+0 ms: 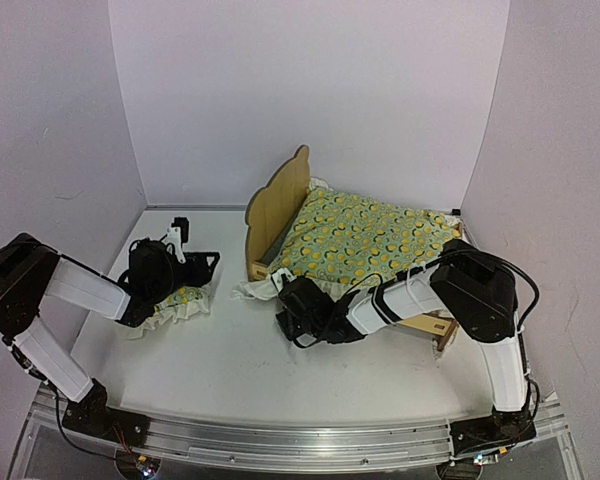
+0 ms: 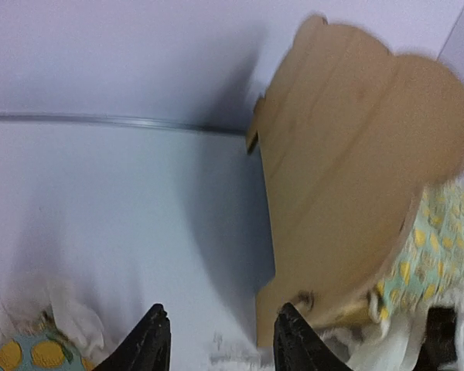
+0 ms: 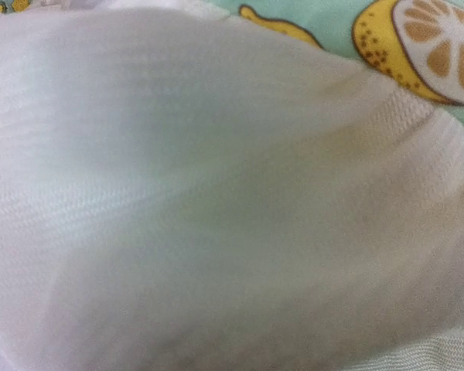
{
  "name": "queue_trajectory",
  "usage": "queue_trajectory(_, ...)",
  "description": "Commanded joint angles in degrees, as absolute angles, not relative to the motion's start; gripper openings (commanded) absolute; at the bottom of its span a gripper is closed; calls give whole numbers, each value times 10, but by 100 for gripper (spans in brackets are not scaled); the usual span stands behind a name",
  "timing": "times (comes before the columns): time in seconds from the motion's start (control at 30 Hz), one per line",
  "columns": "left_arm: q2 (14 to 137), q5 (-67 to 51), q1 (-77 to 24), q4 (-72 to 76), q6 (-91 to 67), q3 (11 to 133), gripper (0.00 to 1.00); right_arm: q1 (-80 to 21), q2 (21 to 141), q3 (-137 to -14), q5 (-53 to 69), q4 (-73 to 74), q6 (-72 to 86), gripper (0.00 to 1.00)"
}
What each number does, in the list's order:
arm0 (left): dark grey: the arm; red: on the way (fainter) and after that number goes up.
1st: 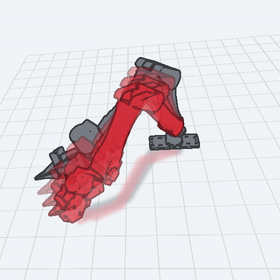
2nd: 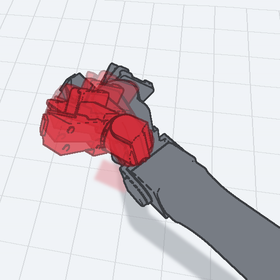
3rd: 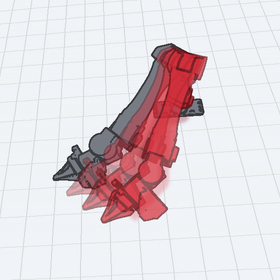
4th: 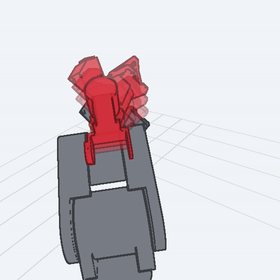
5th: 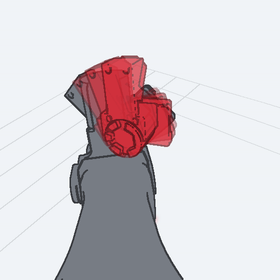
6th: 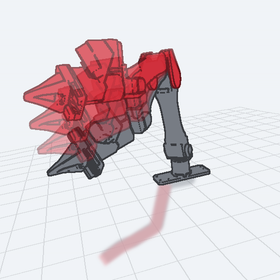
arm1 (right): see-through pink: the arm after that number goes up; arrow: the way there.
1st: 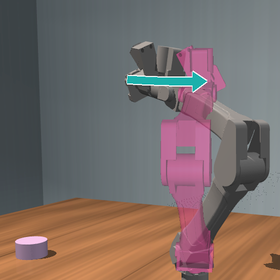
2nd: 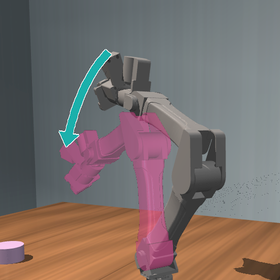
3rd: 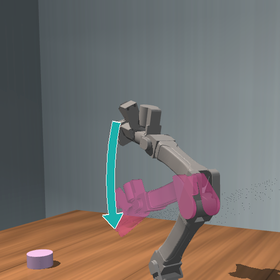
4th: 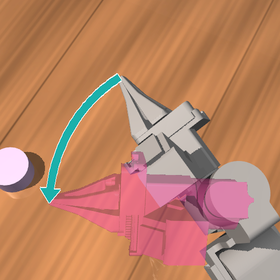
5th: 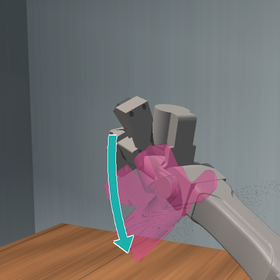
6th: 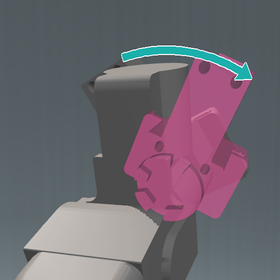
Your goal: Set up the pet bed
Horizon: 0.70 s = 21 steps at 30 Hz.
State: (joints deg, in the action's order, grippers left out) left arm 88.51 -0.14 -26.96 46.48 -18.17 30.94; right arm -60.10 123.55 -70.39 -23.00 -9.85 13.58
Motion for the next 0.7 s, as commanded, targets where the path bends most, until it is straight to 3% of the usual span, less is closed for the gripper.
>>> queue_trajectory(0.0, 907, -79, -290, 448, -217, 266, 66, -601, 1200, -723, -219, -115, 144, 0)
queue_trajectory(0.07, 923, -93, -292, 448, -238, 264, 77, -601, 1198, -722, -216, -116, 144, 0)
queue_trajectory(0.1, 934, -108, -292, 445, -240, 272, 76, -601, 1197, -722, -216, -116, 144, 0)
queue_trajectory(0.17, 951, -136, -292, 422, -215, 293, 60, -600, 1196, -720, -215, -117, 142, 0)
queue_trajectory(0.27, 959, -156, -293, 382, -128, 310, 58, -600, 1196, -719, -209, -118, 138, 0)
queue_trajectory(0.47, 1010, -205, -290, 292, -28, 394, 88, -601, 1194, -715, -198, -127, 136, 0)
queue_trajectory(0.67, 1111, -237, -281, 266, -40, 483, 93, -601, 1182, -709, -196, -132, 129, 0)
